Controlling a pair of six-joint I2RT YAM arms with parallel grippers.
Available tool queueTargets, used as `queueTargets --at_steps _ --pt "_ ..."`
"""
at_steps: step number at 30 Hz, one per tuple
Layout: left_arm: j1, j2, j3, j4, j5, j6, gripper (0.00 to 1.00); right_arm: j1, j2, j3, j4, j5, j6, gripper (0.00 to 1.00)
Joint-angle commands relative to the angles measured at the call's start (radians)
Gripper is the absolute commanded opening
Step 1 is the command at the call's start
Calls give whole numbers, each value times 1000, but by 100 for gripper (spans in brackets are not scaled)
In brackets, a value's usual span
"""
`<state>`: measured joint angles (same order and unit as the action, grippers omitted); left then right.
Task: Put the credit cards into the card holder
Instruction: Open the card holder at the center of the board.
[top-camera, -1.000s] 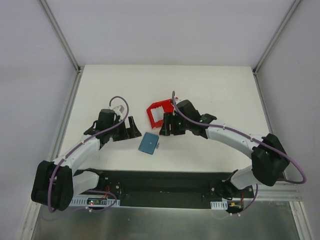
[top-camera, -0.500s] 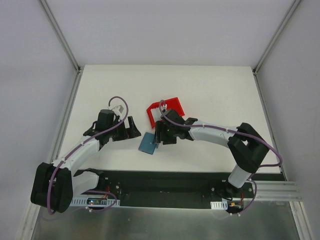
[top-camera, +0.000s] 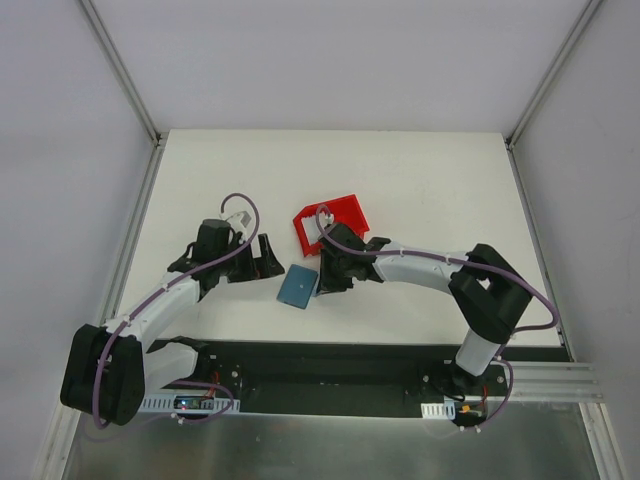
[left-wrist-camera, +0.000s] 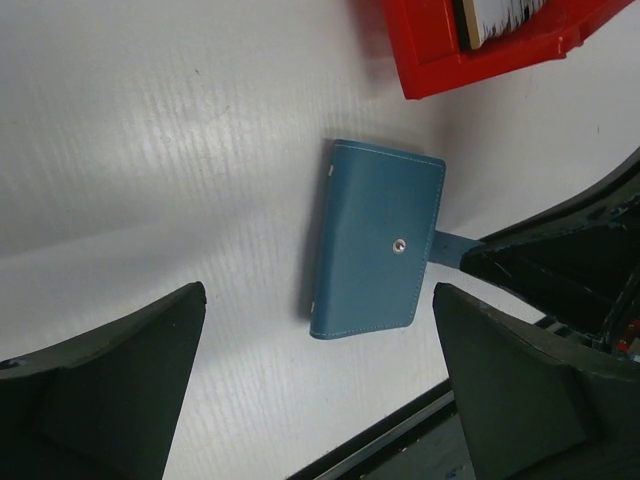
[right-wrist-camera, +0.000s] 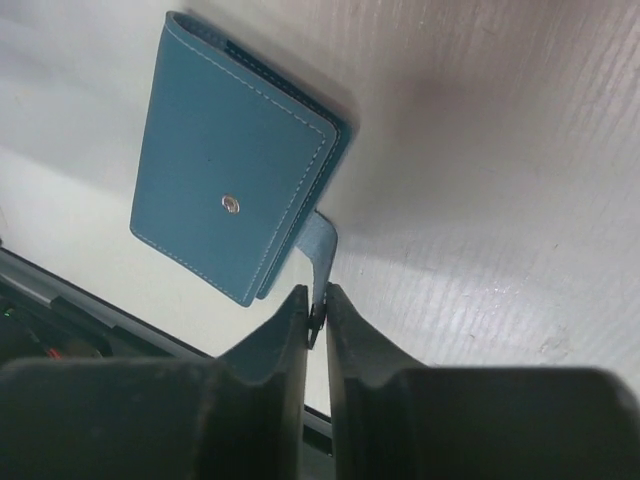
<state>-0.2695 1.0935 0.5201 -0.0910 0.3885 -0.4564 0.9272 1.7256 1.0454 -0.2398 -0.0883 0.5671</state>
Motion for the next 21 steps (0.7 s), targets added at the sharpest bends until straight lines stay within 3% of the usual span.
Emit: queueTargets --at_steps 1,3,12,21 --pt "-55 12 26 17 36 42 94 2 -35 -1 2 33 -25 9" --pt "-97 20 38 16 21 48 93 -1 -55 -10 10 44 -52 1" --pt "-312 59 101 -35 -151 84 92 1 -161 -102 195 -31 -87 0" --pt "-404 111 147 -64 -250 62 92 -1 -221 -166 341 -90 -56 1"
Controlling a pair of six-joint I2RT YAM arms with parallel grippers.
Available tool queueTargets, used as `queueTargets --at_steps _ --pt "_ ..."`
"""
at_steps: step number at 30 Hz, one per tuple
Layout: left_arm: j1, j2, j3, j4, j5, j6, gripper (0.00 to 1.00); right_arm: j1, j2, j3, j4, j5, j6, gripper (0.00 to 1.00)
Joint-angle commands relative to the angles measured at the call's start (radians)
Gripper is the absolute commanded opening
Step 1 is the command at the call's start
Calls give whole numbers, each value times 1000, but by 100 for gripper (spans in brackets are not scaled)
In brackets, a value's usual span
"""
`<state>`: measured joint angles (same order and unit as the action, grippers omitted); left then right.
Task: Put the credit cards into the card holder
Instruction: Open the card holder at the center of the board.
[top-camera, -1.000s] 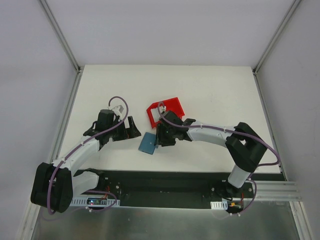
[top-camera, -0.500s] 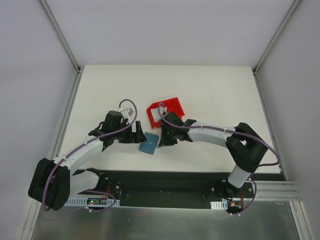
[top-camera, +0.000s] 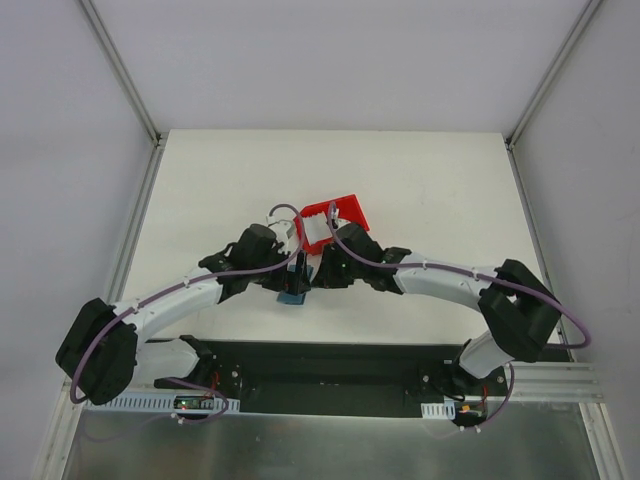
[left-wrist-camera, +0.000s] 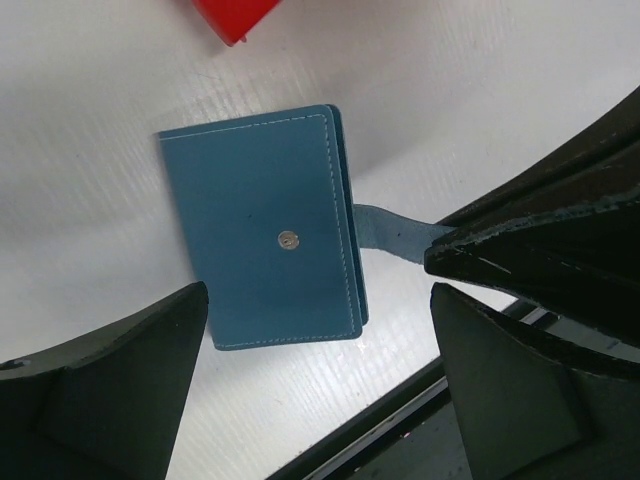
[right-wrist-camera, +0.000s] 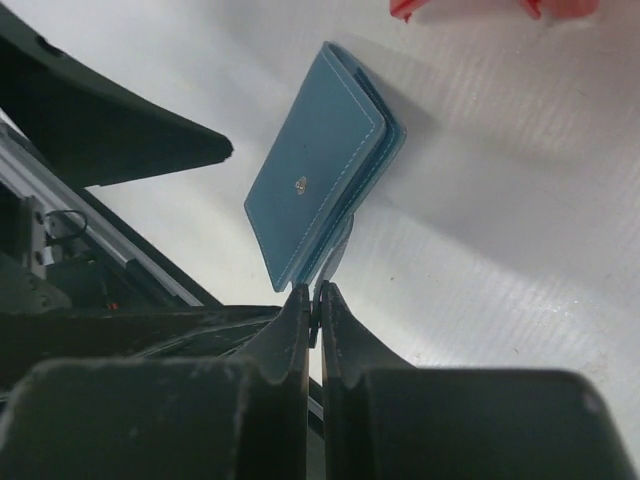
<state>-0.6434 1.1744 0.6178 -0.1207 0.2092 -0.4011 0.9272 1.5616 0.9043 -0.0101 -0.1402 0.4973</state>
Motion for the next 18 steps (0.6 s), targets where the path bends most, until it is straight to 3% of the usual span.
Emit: queueTargets --at_steps 1,18 --pt "-38 34 56 -37 -79 2 91 -1 -60 -25 113 -38 14 1" --pt "-47 56 79 -77 -151 4 83 1 -112 -45 125 -21 7 1"
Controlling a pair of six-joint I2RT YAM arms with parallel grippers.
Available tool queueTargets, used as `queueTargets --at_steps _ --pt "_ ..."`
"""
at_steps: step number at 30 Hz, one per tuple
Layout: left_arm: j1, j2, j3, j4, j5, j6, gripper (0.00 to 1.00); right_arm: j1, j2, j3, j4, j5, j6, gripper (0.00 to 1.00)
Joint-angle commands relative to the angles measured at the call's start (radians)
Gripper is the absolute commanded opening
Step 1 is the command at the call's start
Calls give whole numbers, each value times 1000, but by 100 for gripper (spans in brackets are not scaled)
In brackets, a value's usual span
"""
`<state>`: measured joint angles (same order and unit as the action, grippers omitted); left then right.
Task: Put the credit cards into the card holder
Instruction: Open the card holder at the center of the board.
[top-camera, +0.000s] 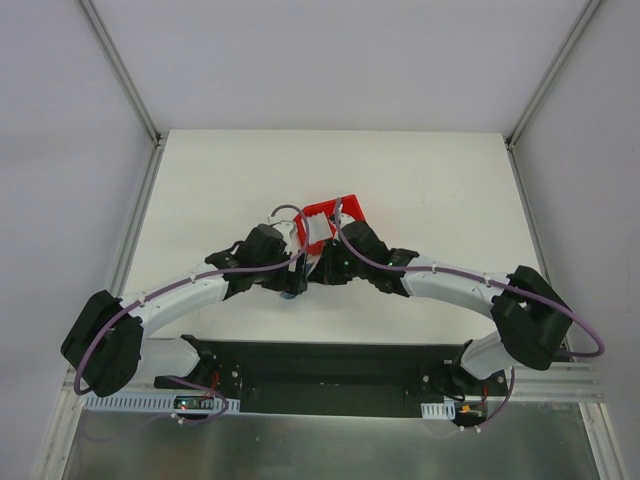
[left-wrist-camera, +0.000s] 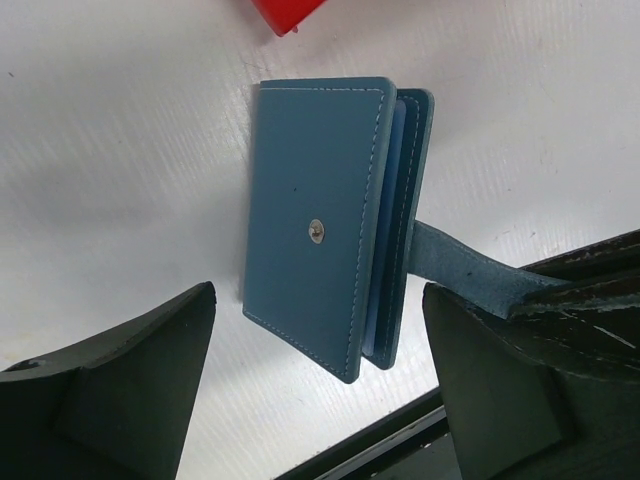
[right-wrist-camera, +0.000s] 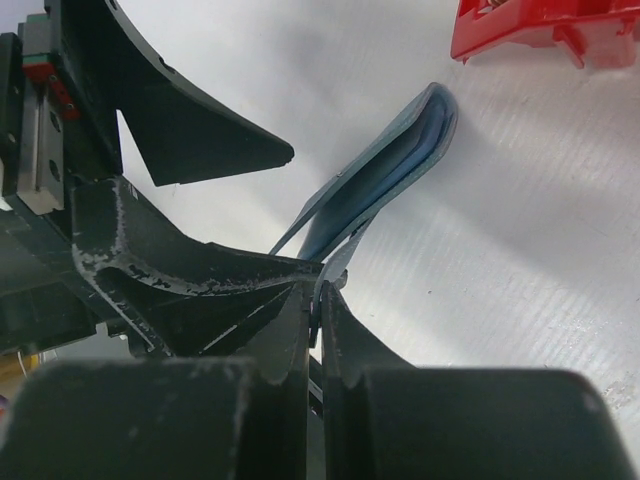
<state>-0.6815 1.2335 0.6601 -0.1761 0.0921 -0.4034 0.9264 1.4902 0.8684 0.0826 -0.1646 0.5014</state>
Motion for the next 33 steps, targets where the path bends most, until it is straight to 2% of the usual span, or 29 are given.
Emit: queueTargets --at_steps 1,9,14,19,23,33 --pt "-9 -6 36 -22 -35 5 83 2 -41 -11 31 10 2 1" --pt "-9 -112 32 10 -48 -15 82 2 -45 -8 -1 22 -3 1" --pt "-7 -74 47 12 -40 0 81 2 -51 -3 -1 17 -7 0" --pt "-9 -23 56 12 -28 -9 76 0 -58 -5 -10 23 -12 1" --pt "-7 -26 58 15 -40 -8 71 2 -62 -5 -21 27 -20 1" --pt "-7 -68 55 44 -77 -3 70 0 -44 0 -27 22 -26 1"
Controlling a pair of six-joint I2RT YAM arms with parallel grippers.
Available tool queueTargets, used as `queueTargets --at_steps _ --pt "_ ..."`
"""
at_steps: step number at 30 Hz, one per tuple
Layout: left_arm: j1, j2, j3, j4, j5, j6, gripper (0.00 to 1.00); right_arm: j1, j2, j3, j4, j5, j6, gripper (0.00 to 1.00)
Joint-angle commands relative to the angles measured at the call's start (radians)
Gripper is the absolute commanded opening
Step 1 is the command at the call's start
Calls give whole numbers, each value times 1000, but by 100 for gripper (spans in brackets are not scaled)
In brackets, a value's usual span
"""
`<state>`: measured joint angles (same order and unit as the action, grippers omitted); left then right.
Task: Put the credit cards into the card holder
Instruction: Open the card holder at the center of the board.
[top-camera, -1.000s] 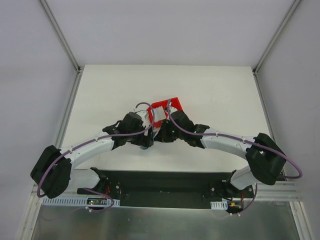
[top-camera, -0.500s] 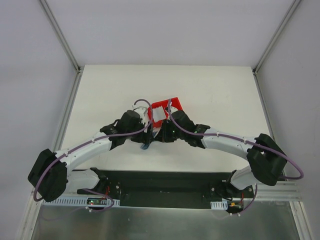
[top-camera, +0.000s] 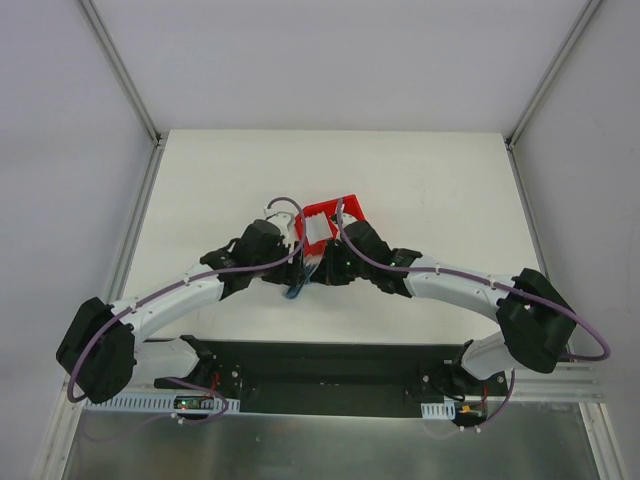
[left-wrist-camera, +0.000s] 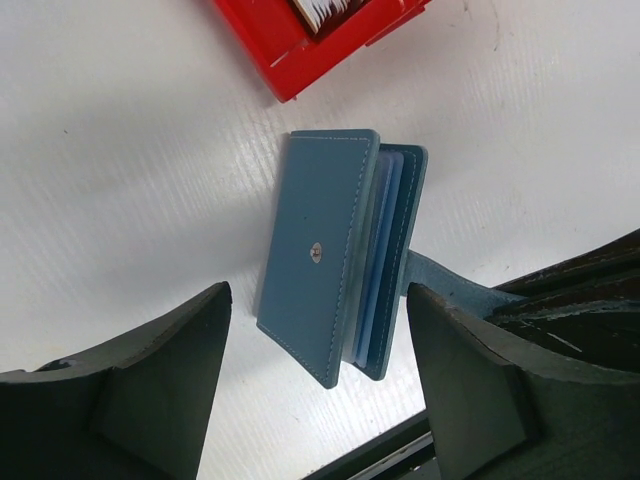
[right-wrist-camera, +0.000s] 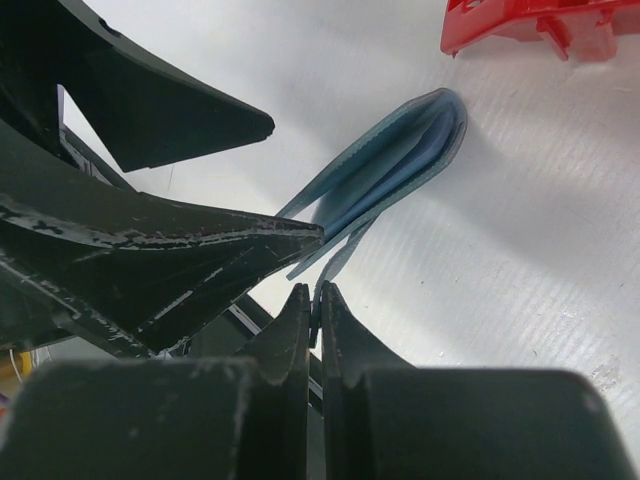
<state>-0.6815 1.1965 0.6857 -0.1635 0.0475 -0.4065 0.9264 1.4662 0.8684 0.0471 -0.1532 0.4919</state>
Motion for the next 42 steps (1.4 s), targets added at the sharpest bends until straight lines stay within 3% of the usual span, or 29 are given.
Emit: queueTargets --at_steps 1,5,11,15,17,22,27,32,42 --pt "-7 -28 31 32 -32 5 70 0 -18 1 8 7 -16 1" --pt "-7 12 40 32 -21 9 66 0 -14 1 8 3 -18 1" --pt "-7 54 34 33 -29 0 51 2 -17 -2 7 3 -21 1" --pt "-7 77 37 33 -32 9 49 2 -21 -3 7 7 -22 1" --pt "-7 84 35 33 -37 11 41 2 -23 -3 7 9 -22 1" --pt "-7 78 25 33 -41 -6 34 -3 -30 -14 -7 26 -32 1" --pt "-7 34 -21 32 -67 -35 14 -34 -66 -57 -43 46 -47 1" --pt "-7 -23 -72 32 -70 -71 1 -78 -141 -140 -43 44 -42 1" --pt "-7 40 -112 42 -52 -156 0 -97 -164 -45 -30 -57 -65 1"
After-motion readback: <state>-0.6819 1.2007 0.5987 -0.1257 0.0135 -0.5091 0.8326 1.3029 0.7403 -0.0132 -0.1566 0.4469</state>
